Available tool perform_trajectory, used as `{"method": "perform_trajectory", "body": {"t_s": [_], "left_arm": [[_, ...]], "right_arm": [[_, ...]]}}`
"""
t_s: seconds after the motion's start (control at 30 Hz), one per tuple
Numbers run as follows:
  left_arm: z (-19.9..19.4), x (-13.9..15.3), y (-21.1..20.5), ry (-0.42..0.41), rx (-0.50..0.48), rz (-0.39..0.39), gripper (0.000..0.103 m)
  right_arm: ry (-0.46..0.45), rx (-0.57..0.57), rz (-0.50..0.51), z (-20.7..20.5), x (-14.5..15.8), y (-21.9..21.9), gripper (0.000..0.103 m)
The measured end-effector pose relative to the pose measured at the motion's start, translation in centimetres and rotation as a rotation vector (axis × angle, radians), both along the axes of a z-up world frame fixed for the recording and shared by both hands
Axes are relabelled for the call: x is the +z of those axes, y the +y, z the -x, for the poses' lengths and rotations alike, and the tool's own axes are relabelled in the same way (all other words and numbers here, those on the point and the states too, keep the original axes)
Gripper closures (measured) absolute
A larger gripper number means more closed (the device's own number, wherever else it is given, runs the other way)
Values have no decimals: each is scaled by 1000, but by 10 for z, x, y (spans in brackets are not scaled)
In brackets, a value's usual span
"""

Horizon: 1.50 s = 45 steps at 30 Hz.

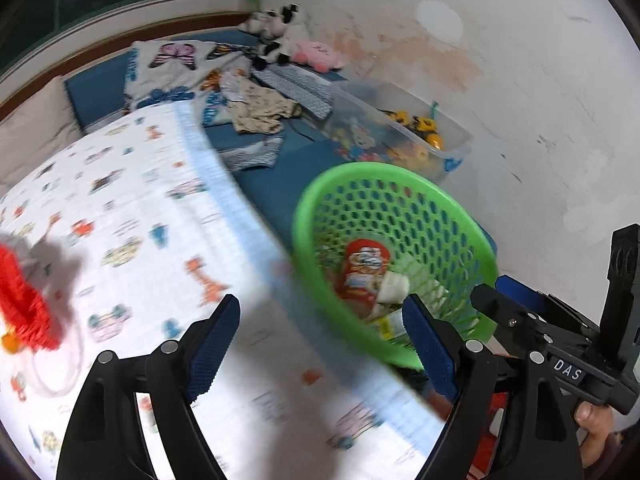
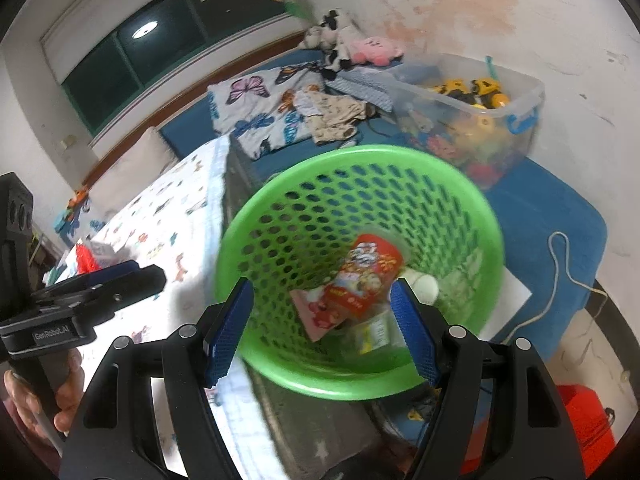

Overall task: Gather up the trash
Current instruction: 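Move both tools back over the bed toward the red mesh net and milk carton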

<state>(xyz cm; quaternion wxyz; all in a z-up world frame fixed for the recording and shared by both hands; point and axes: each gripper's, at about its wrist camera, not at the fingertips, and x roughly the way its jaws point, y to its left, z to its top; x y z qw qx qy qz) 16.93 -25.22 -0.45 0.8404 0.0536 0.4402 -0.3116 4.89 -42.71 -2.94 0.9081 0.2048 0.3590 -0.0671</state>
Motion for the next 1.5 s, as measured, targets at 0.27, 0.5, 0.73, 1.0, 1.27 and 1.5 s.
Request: {"method": "perform_trajectory", "body": {"t_s": [0.27,0.5,0.73,1.0,1.27,1.5], "left_arm": [[0,3,77,-40,135,-10,23],[-5,5,147,-51,257,-5,23],[-9,11,217,-58,384,2,23],[-15,14,288,-49,514,28,23],[-24,7,332,-15,597,48,23],[-35,3,354,5,635,63,23]], "right_arm": [[4,100,0,-24,-1,43,31],[5,211,14,-50,1,91,31],[-9,354,16,-77,4,153,31],[-30,519,36,-107,9,228,32],[-28,630,50,-143,4,290,35],[-15,646,58,-177,-4,320,37]]}}
